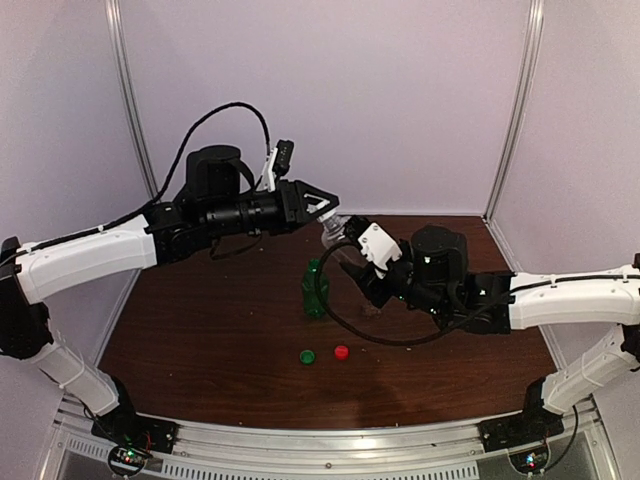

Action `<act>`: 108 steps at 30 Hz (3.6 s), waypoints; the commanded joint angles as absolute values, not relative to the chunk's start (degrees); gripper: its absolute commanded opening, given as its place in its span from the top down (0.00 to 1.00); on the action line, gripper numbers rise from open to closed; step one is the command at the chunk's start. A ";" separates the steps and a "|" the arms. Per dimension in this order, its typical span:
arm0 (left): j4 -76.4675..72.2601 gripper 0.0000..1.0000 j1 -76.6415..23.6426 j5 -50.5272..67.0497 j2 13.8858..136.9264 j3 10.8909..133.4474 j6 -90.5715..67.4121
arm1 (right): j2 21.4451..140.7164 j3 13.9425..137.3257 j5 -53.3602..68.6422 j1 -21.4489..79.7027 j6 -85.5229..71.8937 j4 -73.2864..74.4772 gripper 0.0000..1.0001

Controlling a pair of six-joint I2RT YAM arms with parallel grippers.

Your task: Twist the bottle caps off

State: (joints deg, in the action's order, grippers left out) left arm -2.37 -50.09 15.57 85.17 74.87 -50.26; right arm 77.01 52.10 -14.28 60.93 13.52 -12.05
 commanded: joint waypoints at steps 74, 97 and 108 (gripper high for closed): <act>-22.86 0.73 -46.58 -0.72 86.98 23.49 -26.99 | 70.84 48.43 -0.13 54.32 2.55 -11.95 0.46; -17.85 0.29 -46.54 -2.57 81.10 24.41 -27.90 | 70.59 47.95 0.61 54.23 2.30 -11.49 0.46; -9.58 0.02 -46.45 -2.24 61.65 32.51 -28.33 | 69.79 47.37 7.19 53.89 2.36 -13.24 0.44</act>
State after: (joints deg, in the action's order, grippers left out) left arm -10.37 -46.48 -2.48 68.77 27.99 -28.38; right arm 70.74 47.94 3.33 54.24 2.90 -11.16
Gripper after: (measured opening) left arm 0.975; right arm 0.557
